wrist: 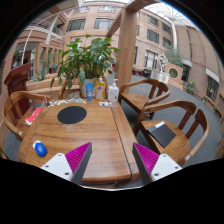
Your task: Arrange mouse
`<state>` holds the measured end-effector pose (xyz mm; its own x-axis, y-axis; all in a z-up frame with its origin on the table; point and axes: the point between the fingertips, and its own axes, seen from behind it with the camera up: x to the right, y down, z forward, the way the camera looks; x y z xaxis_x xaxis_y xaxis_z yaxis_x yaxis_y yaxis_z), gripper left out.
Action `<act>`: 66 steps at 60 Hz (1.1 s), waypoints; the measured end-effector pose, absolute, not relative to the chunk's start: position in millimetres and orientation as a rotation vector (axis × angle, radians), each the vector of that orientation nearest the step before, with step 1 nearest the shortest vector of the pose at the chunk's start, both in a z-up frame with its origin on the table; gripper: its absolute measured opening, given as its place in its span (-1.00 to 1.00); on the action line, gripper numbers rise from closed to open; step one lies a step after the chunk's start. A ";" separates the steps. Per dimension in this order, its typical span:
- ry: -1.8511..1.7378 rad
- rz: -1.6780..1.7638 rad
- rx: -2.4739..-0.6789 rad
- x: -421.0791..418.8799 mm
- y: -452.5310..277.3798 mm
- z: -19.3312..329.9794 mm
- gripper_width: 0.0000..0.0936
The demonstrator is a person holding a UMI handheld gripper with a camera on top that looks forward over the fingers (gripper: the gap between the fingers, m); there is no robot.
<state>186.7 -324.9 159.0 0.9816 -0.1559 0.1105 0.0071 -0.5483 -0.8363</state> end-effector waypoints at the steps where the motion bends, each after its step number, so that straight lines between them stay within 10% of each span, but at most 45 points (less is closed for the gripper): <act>1: 0.104 -0.206 -2.149 185.4 -326.0 157.2 0.79; 32: -0.068 0.083 -2.298 32.1 -370.3 20.6 0.78; 66: -0.325 0.109 -2.176 -136.6 -232.5 -10.6 0.68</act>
